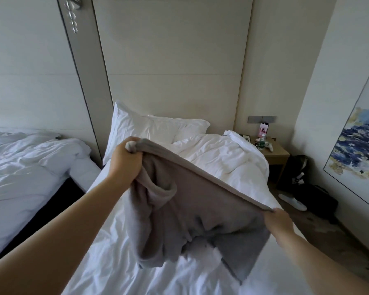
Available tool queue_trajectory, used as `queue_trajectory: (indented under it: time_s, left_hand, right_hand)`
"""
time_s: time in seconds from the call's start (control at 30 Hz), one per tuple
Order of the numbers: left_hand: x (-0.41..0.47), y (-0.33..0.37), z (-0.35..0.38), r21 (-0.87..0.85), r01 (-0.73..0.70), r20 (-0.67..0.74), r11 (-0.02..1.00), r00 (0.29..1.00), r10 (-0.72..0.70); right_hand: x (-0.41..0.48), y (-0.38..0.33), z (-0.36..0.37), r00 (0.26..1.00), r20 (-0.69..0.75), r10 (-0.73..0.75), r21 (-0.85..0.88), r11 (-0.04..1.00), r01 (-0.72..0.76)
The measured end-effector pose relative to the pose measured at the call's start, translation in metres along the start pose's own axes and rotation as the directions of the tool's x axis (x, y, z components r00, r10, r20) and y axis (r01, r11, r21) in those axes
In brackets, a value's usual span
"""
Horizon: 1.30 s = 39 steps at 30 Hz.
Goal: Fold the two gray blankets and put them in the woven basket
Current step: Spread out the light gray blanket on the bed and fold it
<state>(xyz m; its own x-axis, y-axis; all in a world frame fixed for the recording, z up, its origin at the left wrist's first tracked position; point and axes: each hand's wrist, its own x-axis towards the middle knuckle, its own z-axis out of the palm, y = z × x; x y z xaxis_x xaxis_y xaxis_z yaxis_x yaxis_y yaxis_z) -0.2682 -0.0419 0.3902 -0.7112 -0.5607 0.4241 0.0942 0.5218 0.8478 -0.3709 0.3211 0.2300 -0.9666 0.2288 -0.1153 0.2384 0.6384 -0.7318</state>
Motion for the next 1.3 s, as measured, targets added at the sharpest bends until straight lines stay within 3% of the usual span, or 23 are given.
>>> queue_trajectory:
  time_s: [0.03, 0.07, 0.1, 0.13, 0.17, 0.2, 0.27, 0.3, 0.33, 0.37, 0.4, 0.43, 0.47, 0.5, 0.53, 0.57, 0.6, 0.67, 0.73, 0.8, 0.9, 1.13, 1.3]
  left_hand:
    - [-0.002, -0.01, -0.003, 0.14, 0.001, 0.159, 0.99, 0.987, -0.023]
    - [-0.006, -0.021, -0.006, 0.322, 0.016, 0.383, 0.947, 0.912, -0.145]
    - [-0.012, -0.03, -0.009, 0.53, 0.041, 0.566, 0.847, 0.727, -0.389]
    - [-0.019, -0.044, -0.01, 0.71, -0.041, 0.633, 0.703, 0.474, -0.612]
    - [-0.028, -0.058, -0.008, 0.781, -0.152, 0.623, 0.606, 0.27, -0.734]
    - [-0.038, -0.073, -0.003, 0.797, -0.226, 0.603, 0.56, 0.239, -0.761]
    - [-0.059, -0.1, 0.009, 0.761, -0.15, 0.616, 0.631, 0.471, -0.631]
    - [-0.069, -0.113, 0.015, 0.725, -0.034, 0.554, 0.688, 0.622, -0.553]
    - [-0.081, -0.129, 0.019, 0.69, 0.065, 0.466, 0.72, 0.722, -0.512]
    - [-0.094, -0.143, 0.023, 0.695, 0.098, 0.423, 0.712, 0.745, -0.515]
    - [-0.107, -0.159, 0.026, 0.713, 0.102, 0.447, 0.694, 0.696, -0.562]
    - [-0.12, -0.175, 0.027, 0.759, 0.043, 0.511, 0.65, 0.579, -0.635]
    - [-0.133, -0.19, 0.028, 0.804, -0.058, 0.562, 0.591, 0.398, -0.725]
    - [-0.145, -0.204, 0.03, 0.836, -0.134, 0.549, 0.533, 0.206, -0.81]
    - [-0.155, -0.217, 0.032, 0.855, -0.209, 0.497, 0.475, 0.066, -0.865]
    - [-0.162, -0.227, 0.034, 0.868, -0.218, 0.456, 0.445, -0.001, -0.89]
    - [-0.165, -0.235, 0.039, 0.874, -0.191, 0.461, 0.447, 0.031, -0.887]
    - [-0.167, -0.246, 0.053, 0.852, -0.084, 0.52, 0.517, 0.259, -0.814]
    - [-0.163, -0.259, 0.07, 0.808, 0.033, 0.508, 0.589, 0.469, -0.723]
    - [-0.162, -0.277, 0.095, 0.755, 0.085, 0.501, 0.65, 0.564, -0.656]
    - [-0.165, -0.312, 0.137, 0.749, 0.097, 0.526, 0.655, 0.513, -0.678]
    - [-0.189, -0.424, 0.207, 0.832, -0.025, 0.525, 0.555, 0.361, -0.771]
    - [-0.199, -0.463, 0.241, 0.822, -0.235, 0.566, 0.519, 0.443, -0.695]
  right_hand:
    - [0.001, 0.007, 0.003, 0.988, 0.057, 0.146, 0.18, 0.972, -0.154]
    - [0.0, 0.01, 0.004, 0.967, 0.125, 0.222, 0.325, 0.912, -0.252]
    - [0.0, 0.012, 0.006, 0.954, 0.18, 0.239, 0.383, 0.877, -0.292]
    - [-0.001, 0.013, 0.008, 0.954, 0.216, 0.209, 0.383, 0.88, -0.28]
    - [-0.006, 0.011, 0.009, 0.958, 0.247, 0.148, 0.311, 0.924, -0.223]
    - [-0.015, 0.009, 0.011, 0.949, 0.301, 0.091, 0.22, 0.962, -0.162]
    - [-0.038, 0.017, 0.019, 0.867, 0.498, -0.011, -0.013, 1.0, 0.02]
    - [-0.047, 0.029, 0.024, 0.771, 0.637, -0.001, -0.133, 0.985, 0.111]
    - [-0.055, 0.046, 0.03, 0.666, 0.742, 0.079, -0.274, 0.942, 0.194]
    - [-0.06, 0.061, 0.035, 0.564, 0.797, 0.214, -0.436, 0.851, 0.292]
    - [-0.062, 0.077, 0.04, 0.506, 0.788, 0.351, -0.579, 0.704, 0.412]
    - [-0.063, 0.088, 0.046, 0.504, 0.737, 0.45, -0.675, 0.525, 0.518]
    - [-0.063, 0.097, 0.051, 0.511, 0.697, 0.503, -0.711, 0.393, 0.583]
    - [-0.063, 0.104, 0.056, 0.494, 0.674, 0.549, -0.719, 0.336, 0.608]
    - [-0.062, 0.11, 0.063, 0.462, 0.663, 0.589, -0.718, 0.326, 0.615]
    - [-0.061, 0.113, 0.069, 0.427, 0.648, 0.63, -0.716, 0.313, 0.625]
    - [-0.06, 0.117, 0.076, 0.403, 0.63, 0.664, -0.719, 0.302, 0.626]
    - [-0.053, 0.118, 0.092, 0.417, 0.641, 0.645, -0.737, 0.363, 0.571]
    - [-0.034, 0.114, 0.115, 0.588, 0.705, 0.397, -0.693, 0.566, 0.448]
    - [-0.009, 0.105, 0.146, 0.771, 0.621, 0.143, -0.584, 0.74, 0.333]
    - [0.024, 0.102, 0.208, 0.821, 0.57, 0.038, -0.47, 0.835, 0.287]
    - [0.053, 0.152, 0.344, 0.677, 0.7, 0.228, -0.532, 0.798, 0.282]
    - [0.067, 0.17, 0.389, 0.807, 0.59, 0.004, -0.56, 0.722, 0.406]
